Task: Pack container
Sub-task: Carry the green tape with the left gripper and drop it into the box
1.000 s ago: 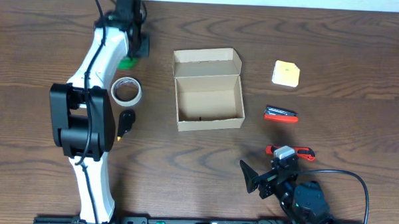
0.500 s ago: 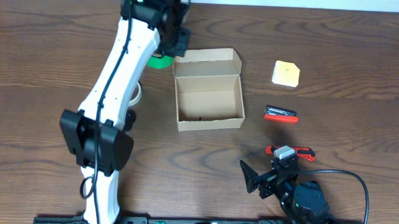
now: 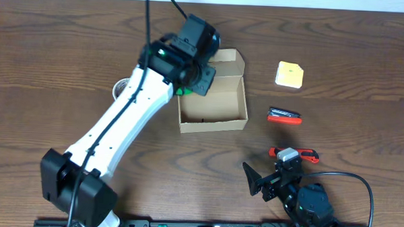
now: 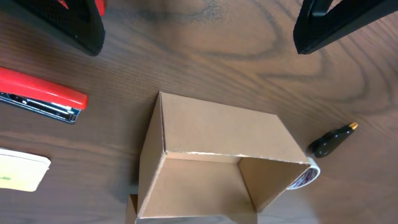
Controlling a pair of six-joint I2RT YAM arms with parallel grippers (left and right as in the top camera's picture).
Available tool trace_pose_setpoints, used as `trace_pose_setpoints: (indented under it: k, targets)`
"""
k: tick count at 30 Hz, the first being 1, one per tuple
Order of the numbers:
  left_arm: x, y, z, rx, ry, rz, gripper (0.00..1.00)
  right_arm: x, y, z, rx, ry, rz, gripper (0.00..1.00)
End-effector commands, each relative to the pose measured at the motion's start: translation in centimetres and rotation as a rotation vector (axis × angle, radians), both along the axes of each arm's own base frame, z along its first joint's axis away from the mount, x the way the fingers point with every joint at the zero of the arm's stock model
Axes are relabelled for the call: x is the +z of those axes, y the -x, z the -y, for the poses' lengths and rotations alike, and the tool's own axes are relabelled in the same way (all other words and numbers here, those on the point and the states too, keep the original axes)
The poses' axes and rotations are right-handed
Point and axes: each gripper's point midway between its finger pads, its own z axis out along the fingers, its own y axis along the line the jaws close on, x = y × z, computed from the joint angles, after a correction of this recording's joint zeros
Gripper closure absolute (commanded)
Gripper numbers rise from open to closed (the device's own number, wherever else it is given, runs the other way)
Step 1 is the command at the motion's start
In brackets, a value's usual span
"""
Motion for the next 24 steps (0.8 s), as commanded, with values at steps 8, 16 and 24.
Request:
trace_pose_setpoints:
  k: [8, 16, 24]
  targets:
    - [-2.3, 2.2, 3.2, -0.092, 0.003, -0.031, 0.94, 0.0, 0.0, 0.0, 0.006, 0.011, 0.01, 0.01]
    - [-6.7, 3.6, 4.3, -0.17, 0.002, -0.155, 0.94, 0.0, 0.0, 0.0, 0.006, 0.011, 0.01, 0.01]
    - [-8.5, 1.7, 4.5, -0.148, -0.035, -0.117, 0.94, 0.0, 0.0, 0.0, 0.006, 0.011, 0.01, 0.01]
